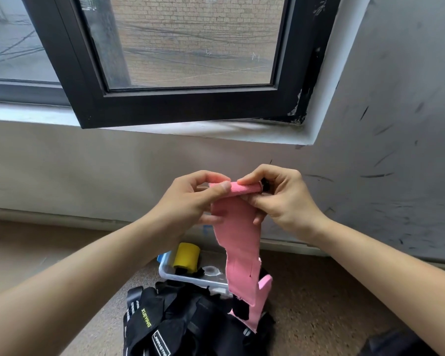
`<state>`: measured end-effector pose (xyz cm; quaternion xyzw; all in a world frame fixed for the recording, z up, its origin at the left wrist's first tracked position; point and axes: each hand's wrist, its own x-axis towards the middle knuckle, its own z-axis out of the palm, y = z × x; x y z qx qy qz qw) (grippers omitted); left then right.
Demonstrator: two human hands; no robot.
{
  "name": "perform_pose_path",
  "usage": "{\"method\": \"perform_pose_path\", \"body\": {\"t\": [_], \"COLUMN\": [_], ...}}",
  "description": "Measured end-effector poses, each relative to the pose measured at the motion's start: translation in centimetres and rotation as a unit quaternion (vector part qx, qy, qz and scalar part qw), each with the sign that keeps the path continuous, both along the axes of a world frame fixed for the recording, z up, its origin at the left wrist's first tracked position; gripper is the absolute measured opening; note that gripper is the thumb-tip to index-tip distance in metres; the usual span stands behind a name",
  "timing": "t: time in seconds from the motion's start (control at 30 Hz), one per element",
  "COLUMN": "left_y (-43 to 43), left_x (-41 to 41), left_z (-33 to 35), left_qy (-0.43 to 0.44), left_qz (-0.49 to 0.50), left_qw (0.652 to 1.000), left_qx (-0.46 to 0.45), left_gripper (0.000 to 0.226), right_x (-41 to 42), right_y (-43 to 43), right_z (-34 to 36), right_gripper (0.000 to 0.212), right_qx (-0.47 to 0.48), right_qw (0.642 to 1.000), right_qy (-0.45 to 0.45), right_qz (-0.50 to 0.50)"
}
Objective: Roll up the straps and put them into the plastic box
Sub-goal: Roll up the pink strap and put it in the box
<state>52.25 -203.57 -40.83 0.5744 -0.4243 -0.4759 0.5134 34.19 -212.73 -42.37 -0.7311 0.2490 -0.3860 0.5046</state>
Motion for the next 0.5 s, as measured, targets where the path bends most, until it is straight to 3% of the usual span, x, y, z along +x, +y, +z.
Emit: {"method": "perform_pose_path", "body": {"t": [0.13,0.27,0.37,0.5], "left_y": [-0.02,0.07,0.11,0.32], "left_x": [0.24,0.46,0.61,0.22], "left_z": [-0.18,-0.26,-0.31,-0.51], "left_qy": [0.005,-0.021,-0.073,-0.157], "left_qz": [0.010,0.023,0.016,0.003], "left_qw": [1.000,0.997,0.989,0.972], "left_qx": [-0.018,-0.077,-0.129,-0.175], "left_gripper": [0.021,0.019,0.021,0.027], "right_x": [-0.21,-0.57,-0.54,-0.64], "right_y": [0.16,0.40,0.60,0.73], "right_z": [0.35,0.70,0.78,0.84], "right_gripper": [0.028,0.032,0.038,0.028], "right_qx": [0.007,0.091,0.147,0.109], "right_qw": [0.999,0.994,0.987,0.993], "right_qy": [0.029,0.047,0.024,0.025], "right_qz": [0.021,0.046,0.052,0.038]}}
